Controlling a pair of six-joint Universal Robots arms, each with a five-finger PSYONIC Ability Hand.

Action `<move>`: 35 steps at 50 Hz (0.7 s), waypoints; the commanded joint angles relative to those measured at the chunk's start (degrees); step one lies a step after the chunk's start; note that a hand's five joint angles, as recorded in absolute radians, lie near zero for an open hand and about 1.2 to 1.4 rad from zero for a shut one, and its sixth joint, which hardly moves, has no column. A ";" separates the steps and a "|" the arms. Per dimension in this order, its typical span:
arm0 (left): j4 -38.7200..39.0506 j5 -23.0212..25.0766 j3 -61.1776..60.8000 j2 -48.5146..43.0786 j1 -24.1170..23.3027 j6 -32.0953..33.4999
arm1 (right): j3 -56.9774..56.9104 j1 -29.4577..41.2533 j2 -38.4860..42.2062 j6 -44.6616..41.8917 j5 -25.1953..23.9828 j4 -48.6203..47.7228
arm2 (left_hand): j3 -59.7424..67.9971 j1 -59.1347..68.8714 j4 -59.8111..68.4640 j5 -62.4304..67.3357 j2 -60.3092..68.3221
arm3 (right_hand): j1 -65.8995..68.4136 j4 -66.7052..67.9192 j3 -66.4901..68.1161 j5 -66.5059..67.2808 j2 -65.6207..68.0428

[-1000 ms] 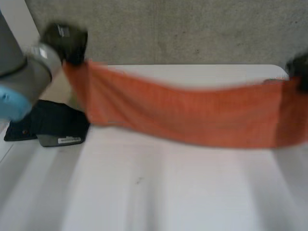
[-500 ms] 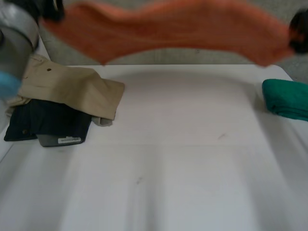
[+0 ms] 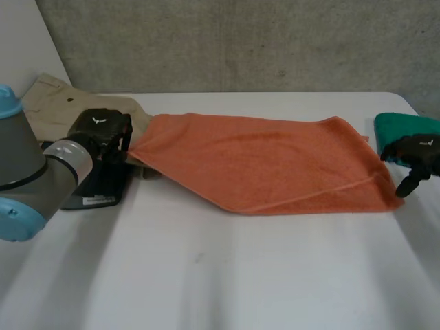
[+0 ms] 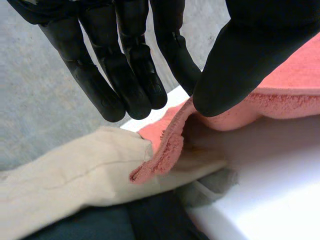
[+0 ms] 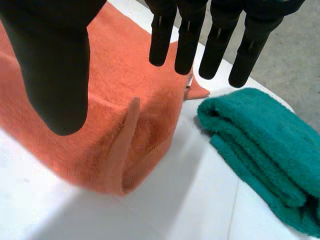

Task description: Fold the laundry.

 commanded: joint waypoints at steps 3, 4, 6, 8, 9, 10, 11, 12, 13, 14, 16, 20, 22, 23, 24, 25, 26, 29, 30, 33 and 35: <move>-0.23 0.66 0.05 2.75 -0.65 0.04 | -17.80 6.02 3.56 -2.61 2.53 19.49 | 11.84 13.51 11.53 13.37 11.42 | 0.41 0.98 1.02 2.49 0.98; -0.23 0.49 0.14 3.10 -0.83 0.04 | -20.77 7.07 5.74 -3.75 2.96 21.59 | 11.84 13.51 11.53 13.37 11.42 | 3.58 4.15 4.19 5.66 4.15; -0.23 0.31 0.22 3.46 -1.18 0.04 | -23.60 8.13 7.78 -4.63 3.49 23.01 | 11.84 13.51 11.53 13.37 11.42 | 9.30 9.87 9.91 11.38 9.87; -0.14 0.23 0.49 3.90 -1.53 0.04 | -26.85 9.71 10.76 -6.30 4.11 24.41 | 11.84 13.51 11.53 13.37 11.42 | 14.19 14.75 14.80 16.27 14.76; -0.06 0.23 0.66 3.99 -1.62 0.04 | -27.65 10.24 11.82 -7.00 4.28 24.60 | 11.84 13.51 11.53 13.37 11.42 | 14.38 14.94 14.99 16.46 14.95; -0.05 0.14 0.75 3.99 -1.70 0.04 | -28.27 10.77 12.61 -7.80 4.46 24.68 | 11.84 13.51 11.53 13.37 11.42 | 14.38 14.94 14.99 16.46 14.95; -0.05 0.14 1.01 4.07 -1.79 0.04 | -28.80 11.04 13.40 -8.76 4.64 24.60 | 11.84 13.51 11.53 13.37 11.42 | 14.38 14.94 14.99 16.46 14.95; -0.23 0.05 1.62 3.99 -1.88 -0.04 | -29.32 11.56 14.72 -10.68 4.99 24.25 | 11.84 13.51 11.53 13.37 11.42 | 14.38 14.94 14.99 16.46 14.95; -0.23 0.05 1.89 3.99 -1.88 -0.13 | -29.33 11.65 15.17 -11.66 5.08 23.99 | 11.84 13.51 11.53 13.37 11.42 | 14.21 14.78 14.82 16.29 14.78; -0.23 -0.04 2.07 3.90 -1.97 -0.13 | -29.42 11.74 15.69 -12.63 5.16 23.63 | 11.84 13.51 11.53 13.37 11.42 | 13.88 14.44 14.49 15.96 14.45; -0.23 -0.30 2.59 3.72 -2.23 -0.13 | -29.42 11.57 17.01 -14.91 5.69 21.62 | 11.84 13.51 11.53 13.37 11.42 | 12.37 12.94 12.98 14.45 12.94; -0.23 -0.74 3.47 3.11 -2.76 -0.13 | -28.89 11.22 18.51 -16.24 7.09 17.67 | 11.84 13.51 11.53 13.37 11.42 | 10.85 11.42 11.47 12.93 11.43; -0.23 -0.92 3.74 2.84 -2.85 -0.13 | -28.54 11.13 18.77 -16.24 7.71 16.69 | 11.84 13.51 11.53 13.37 11.42 | 9.34 9.91 9.95 11.42 9.91; -0.23 -1.00 3.83 2.67 -2.85 -0.13 | -28.28 11.04 19.04 -16.33 8.15 16.17 | 11.84 13.51 11.53 13.37 11.42 | 8.50 9.07 9.11 10.58 9.07; -0.32 -1.18 3.91 2.49 -3.11 -0.22 | -27.93 10.95 19.30 -16.50 8.85 15.38 | 11.84 13.51 11.53 13.37 11.42 | 6.99 7.56 7.60 9.07 7.56; -0.23 -1.27 3.92 2.40 -3.20 -0.22 | -27.75 10.86 19.39 -16.59 9.20 15.11 | 11.84 13.51 11.53 13.37 11.42 | 6.81 7.38 7.42 8.89 7.38; -0.23 -1.36 3.92 2.32 -3.29 -0.22 | -27.49 10.86 19.48 -16.68 9.56 14.76 | 11.84 13.51 11.53 13.37 11.42 | 6.47 7.04 7.09 8.56 7.05; -0.23 -1.53 4.00 2.05 -3.29 -0.22 | -26.43 10.25 19.74 -16.94 10.61 13.79 | 11.84 13.51 11.53 13.37 11.42 | 5.97 6.53 6.58 8.05 6.54; -0.32 -1.62 4.09 1.97 -3.20 -0.13 | -26.34 10.07 19.83 -17.03 10.70 13.61 | 11.84 13.51 11.53 13.37 11.42 | 5.97 6.53 6.58 8.05 6.54; -0.32 -1.71 4.18 1.79 -3.11 0.04 | -25.82 9.55 20.00 -17.21 11.05 13.00 | 11.84 13.51 11.53 13.37 11.42 | 8.65 9.21 9.26 10.73 9.22; -0.23 -1.80 4.18 1.79 -2.76 0.04 | -25.29 9.19 20.00 -17.03 10.97 12.91 | 11.84 13.51 11.53 13.37 11.42 | 17.17 17.74 17.79 19.25 17.74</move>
